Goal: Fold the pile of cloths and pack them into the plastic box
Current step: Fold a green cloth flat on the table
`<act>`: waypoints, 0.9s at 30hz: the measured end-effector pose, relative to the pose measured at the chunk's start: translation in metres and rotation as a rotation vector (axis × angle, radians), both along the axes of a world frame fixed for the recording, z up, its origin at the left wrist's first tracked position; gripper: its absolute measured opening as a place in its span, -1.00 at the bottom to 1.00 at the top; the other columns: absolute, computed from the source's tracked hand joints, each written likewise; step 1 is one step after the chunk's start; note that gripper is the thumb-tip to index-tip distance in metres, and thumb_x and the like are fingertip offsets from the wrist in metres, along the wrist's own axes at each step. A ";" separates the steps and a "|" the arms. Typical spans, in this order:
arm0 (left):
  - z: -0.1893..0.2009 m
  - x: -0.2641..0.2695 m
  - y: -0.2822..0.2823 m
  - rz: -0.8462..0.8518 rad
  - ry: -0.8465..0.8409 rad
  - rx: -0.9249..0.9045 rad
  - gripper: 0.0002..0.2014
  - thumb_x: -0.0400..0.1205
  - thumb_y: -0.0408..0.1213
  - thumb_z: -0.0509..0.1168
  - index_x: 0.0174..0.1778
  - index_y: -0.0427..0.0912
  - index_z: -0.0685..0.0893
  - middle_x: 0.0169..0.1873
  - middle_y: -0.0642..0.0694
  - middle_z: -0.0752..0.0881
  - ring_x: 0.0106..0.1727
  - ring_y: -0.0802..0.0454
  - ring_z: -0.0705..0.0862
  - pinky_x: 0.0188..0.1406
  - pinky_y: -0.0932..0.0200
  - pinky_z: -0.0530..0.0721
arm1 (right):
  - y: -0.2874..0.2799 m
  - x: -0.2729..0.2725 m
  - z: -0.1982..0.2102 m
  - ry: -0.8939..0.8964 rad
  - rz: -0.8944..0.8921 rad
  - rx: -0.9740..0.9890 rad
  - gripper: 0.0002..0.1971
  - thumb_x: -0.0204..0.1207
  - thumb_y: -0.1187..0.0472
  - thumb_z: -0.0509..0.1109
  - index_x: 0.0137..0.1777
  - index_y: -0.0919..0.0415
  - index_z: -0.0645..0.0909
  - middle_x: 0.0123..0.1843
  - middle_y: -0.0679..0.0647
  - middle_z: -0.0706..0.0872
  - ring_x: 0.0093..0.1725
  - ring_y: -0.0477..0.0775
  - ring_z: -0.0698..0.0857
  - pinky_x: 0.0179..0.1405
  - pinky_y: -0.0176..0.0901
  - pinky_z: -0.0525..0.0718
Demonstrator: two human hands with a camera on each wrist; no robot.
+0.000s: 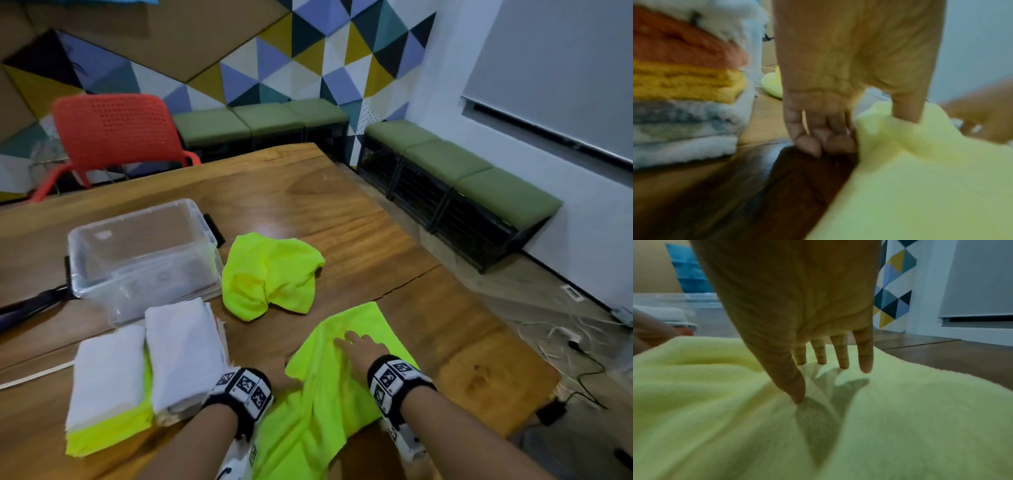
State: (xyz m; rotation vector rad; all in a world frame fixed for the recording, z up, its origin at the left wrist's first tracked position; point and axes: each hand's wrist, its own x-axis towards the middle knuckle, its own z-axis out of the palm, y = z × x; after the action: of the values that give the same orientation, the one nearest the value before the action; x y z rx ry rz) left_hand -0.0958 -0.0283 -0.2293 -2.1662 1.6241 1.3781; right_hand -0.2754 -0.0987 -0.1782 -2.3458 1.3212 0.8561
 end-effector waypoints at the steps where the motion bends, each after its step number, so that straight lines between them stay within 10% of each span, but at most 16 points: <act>1: 0.015 0.000 0.004 -0.042 -0.003 0.084 -0.20 0.32 0.30 0.33 0.42 -0.09 0.50 0.37 -0.14 0.58 0.26 -0.11 0.58 0.27 0.06 0.50 | -0.002 -0.003 -0.003 0.030 -0.011 0.007 -0.34 0.62 0.37 0.09 0.65 -0.07 -0.01 0.68 0.04 -0.03 0.59 0.29 0.18 0.42 0.23 0.40; 4: 0.026 0.005 0.002 -0.041 -0.052 0.115 -0.54 0.57 0.07 0.32 0.25 -0.18 0.60 0.28 -0.24 0.61 0.21 -0.15 0.59 0.15 0.09 0.51 | -0.012 -0.009 -0.007 0.091 -0.049 -0.016 -0.39 0.65 0.31 0.04 0.65 -0.06 -0.04 0.69 0.05 -0.02 0.55 0.34 0.26 0.37 0.19 0.45; 9: 0.052 0.014 -0.019 0.150 -0.281 -0.357 -0.52 0.64 -0.07 0.23 0.44 -0.14 0.35 0.39 -0.17 0.45 0.33 -0.19 0.55 0.21 -0.02 0.56 | -0.029 -0.013 -0.004 0.176 -0.120 -0.059 -0.54 0.69 0.19 0.04 0.59 0.19 0.23 0.58 0.18 0.33 0.45 0.26 0.49 0.34 0.06 0.53; 17: 0.040 0.034 -0.029 0.175 -0.382 -0.046 -0.32 0.69 0.21 -0.11 0.42 -0.31 0.46 0.37 -0.26 0.56 0.35 -0.15 0.57 0.24 0.12 0.51 | -0.050 -0.061 -0.001 0.073 -0.311 -0.199 -0.55 0.66 0.23 0.08 0.55 0.20 0.26 0.53 0.23 0.33 0.47 0.28 0.43 0.36 0.08 0.52; 22: 0.030 0.018 -0.034 -0.009 -0.041 -0.099 0.23 0.11 0.67 0.10 0.61 -0.06 0.18 0.53 -0.13 0.40 0.45 -0.15 0.47 0.42 -0.06 0.47 | -0.038 -0.025 -0.006 -0.202 0.004 -0.265 -0.36 0.53 0.51 0.09 0.60 0.13 0.11 0.61 0.14 0.19 0.38 0.24 0.52 0.11 0.07 0.64; 27: 0.034 0.010 -0.036 -0.227 -0.220 -0.313 -0.39 0.59 -0.11 0.35 0.53 -0.10 0.30 0.49 -0.16 0.38 0.48 -0.14 0.39 0.41 -0.02 0.44 | -0.023 -0.001 -0.021 -0.257 0.145 -0.120 -0.26 0.51 0.49 0.09 0.64 -0.02 0.02 0.64 0.06 0.14 0.30 0.28 0.58 -0.07 0.06 0.61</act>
State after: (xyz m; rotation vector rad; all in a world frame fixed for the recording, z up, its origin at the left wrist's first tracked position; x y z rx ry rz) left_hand -0.0862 -0.0646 -0.1957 -2.1076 2.0276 0.8396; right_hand -0.2759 -0.1213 -0.1989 -2.5670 1.1376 0.5023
